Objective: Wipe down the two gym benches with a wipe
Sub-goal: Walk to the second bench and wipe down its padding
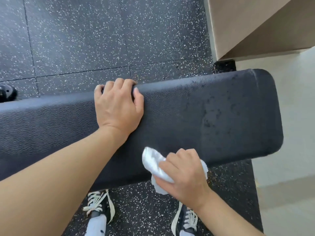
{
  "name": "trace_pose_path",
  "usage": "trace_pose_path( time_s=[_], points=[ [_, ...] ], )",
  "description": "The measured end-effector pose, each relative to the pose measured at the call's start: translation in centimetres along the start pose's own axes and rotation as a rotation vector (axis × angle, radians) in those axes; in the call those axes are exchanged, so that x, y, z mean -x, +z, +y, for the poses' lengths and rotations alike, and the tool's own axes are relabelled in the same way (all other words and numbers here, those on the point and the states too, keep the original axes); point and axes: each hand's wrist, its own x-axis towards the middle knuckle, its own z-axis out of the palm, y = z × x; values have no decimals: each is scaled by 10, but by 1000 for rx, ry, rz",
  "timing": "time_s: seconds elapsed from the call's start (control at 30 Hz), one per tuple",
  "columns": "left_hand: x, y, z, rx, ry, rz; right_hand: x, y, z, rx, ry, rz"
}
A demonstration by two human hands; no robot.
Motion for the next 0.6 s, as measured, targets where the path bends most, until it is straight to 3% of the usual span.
trace_pose_path(
  time_s=[0.13, 0.27, 0.37, 0.47, 0.6],
  points=[
    [-1, 2, 0, 15, 6, 30, -52, 1, 32, 96, -31, -2],
    [-1, 4, 0, -1, 6, 31, -179, 2, 88, 124, 251, 254],
    [-1, 3, 1, -5, -1, 29, -222, 8, 95, 136, 325, 179],
    [-1, 1, 2, -7, -3, 19, -184, 4, 78, 95, 250, 151],
    [-1, 2, 2, 1, 7, 33, -50, -11, 47, 7, 105, 65]
  ],
)
